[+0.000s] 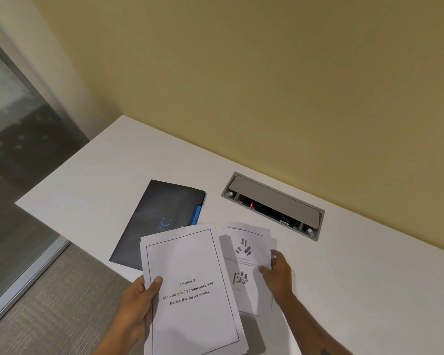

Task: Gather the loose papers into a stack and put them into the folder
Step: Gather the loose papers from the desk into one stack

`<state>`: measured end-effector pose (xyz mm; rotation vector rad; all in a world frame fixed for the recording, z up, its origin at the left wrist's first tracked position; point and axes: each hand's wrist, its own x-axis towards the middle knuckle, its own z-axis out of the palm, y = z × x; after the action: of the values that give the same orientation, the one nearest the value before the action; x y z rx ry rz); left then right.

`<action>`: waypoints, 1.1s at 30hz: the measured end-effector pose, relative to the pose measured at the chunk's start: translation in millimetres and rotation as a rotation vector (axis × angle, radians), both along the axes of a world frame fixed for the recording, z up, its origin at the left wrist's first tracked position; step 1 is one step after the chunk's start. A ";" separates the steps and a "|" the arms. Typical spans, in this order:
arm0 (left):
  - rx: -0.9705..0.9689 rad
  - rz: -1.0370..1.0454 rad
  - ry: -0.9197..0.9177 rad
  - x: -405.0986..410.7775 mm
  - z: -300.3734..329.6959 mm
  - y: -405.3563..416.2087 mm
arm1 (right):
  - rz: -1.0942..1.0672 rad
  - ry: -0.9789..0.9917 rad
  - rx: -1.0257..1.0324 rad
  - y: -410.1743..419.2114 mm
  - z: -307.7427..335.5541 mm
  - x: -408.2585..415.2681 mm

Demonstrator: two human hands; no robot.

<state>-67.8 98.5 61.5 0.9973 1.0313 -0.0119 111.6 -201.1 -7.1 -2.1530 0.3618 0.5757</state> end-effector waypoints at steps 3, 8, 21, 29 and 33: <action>-0.011 -0.039 0.017 5.4 -0.7 0.2 | -0.048 0.019 0.123 -9.6 -1.2 -7.0; 0.056 -0.115 0.046 18.9 2.2 -7.0 | -0.120 0.144 0.373 -27.1 12.3 -15.3; 0.245 -0.384 0.104 48.2 3.7 -42.3 | 0.074 0.368 0.689 -20.7 66.6 -30.0; 0.233 -0.458 0.151 57.8 8.6 -50.1 | -0.016 0.427 0.656 -20.0 87.4 -40.7; 0.254 -0.493 0.117 69.6 11.0 -59.2 | -0.008 0.413 0.604 -26.0 90.9 -41.4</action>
<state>1.8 39.3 72.4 1.4791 0.8829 -0.3554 70.2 -227.1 83.7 -1.4486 0.3603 0.9871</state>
